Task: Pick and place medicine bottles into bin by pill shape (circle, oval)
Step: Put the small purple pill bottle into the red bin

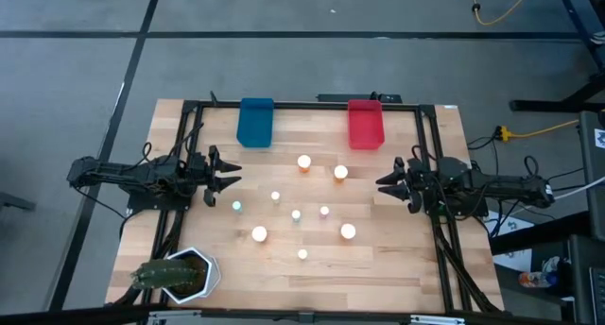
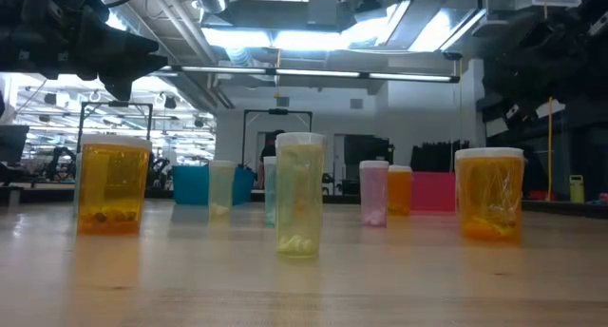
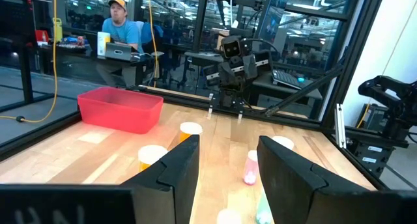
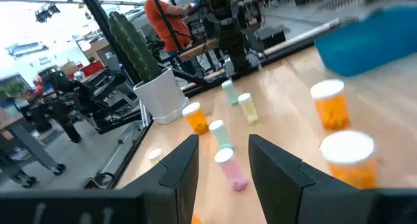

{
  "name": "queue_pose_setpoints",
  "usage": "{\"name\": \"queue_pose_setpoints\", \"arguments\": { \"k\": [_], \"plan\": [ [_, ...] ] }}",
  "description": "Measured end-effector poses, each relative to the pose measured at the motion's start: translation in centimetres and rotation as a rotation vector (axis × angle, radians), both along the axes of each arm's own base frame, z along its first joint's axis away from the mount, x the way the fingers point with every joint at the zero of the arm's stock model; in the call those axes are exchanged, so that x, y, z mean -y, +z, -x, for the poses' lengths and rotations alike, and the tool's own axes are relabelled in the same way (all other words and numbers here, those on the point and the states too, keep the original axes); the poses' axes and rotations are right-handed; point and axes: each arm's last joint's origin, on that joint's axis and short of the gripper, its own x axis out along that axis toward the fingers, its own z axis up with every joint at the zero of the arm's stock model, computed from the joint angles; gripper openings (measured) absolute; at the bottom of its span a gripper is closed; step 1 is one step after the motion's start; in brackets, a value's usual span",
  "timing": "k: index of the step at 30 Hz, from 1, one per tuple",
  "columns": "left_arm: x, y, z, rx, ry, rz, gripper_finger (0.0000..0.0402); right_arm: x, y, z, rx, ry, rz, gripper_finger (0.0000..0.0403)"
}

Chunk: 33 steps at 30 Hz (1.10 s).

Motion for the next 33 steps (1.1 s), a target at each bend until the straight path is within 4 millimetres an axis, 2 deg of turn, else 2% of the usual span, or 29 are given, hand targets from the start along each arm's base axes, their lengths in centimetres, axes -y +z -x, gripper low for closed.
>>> {"name": "queue_pose_setpoints", "arguments": {
  "k": [8, 11, 26, 33],
  "plan": [
    [0.0, 0.0, 0.0, 0.0, 0.0, 0.0, 0.0147, -0.3, -0.8, -0.5, -0.115, 0.016, -0.158, 0.0136],
    [0.0, 0.0, 0.0, 0.0, 0.0, 0.0, 0.0147, -0.4, -1.2, -0.7, -0.153, 0.002, -0.158, 0.0136],
    [0.0, 0.0, 0.0, 0.0, 0.0, 0.0, 0.0147, -0.9, -2.5, -1.2, -0.278, 0.021, 0.02, 0.0136],
    [0.0, 0.0, 0.0, 0.0, 0.0, 0.0, 0.0147, -0.6, -2.7, -1.2, -0.288, -0.071, 0.154, 0.0136]
  ]
}}
